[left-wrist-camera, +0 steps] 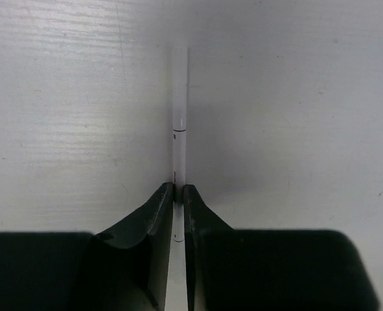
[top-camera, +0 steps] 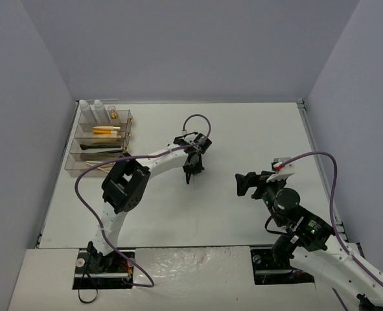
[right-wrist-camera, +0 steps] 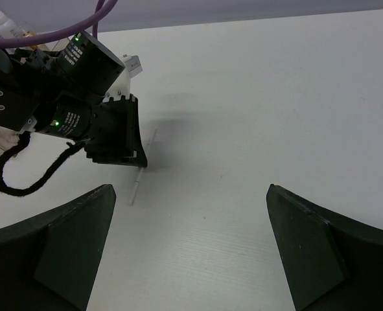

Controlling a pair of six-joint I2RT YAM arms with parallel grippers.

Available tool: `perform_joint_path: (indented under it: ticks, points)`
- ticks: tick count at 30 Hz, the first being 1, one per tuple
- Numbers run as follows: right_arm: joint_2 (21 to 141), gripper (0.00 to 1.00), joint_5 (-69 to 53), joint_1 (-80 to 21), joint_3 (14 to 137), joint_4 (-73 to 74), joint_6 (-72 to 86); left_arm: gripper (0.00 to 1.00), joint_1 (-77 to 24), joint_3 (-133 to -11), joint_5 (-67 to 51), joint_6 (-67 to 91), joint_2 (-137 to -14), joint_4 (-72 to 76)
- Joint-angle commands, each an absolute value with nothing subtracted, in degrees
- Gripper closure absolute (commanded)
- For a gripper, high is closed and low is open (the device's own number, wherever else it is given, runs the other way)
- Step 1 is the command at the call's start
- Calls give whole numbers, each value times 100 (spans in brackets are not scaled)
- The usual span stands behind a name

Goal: Organize the makeup

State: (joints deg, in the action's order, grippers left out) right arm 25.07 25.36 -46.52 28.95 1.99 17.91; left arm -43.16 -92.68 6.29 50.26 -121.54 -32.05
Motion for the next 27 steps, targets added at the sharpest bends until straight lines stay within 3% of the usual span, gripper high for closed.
perform_joint_path:
  ticks: [1,7,14,27]
  points:
    - [2505,0,2760,-4625,2897,-97,1830,100,-4324,-9302,781,5124,-12111,-3388]
    - [2540,0,2768,-4632,2882,-97,1828,100,-4297,-8941,908,5124,-11683,-3319]
    - [2524,0,2761,-4632,2883,-97,1821,100,-3917,-8145,1040,5307,-10101,-2800]
    - [2643,0,2717,-4641,2917,-105,1819,100,-845,-5947,735,6233,-7069,-2041]
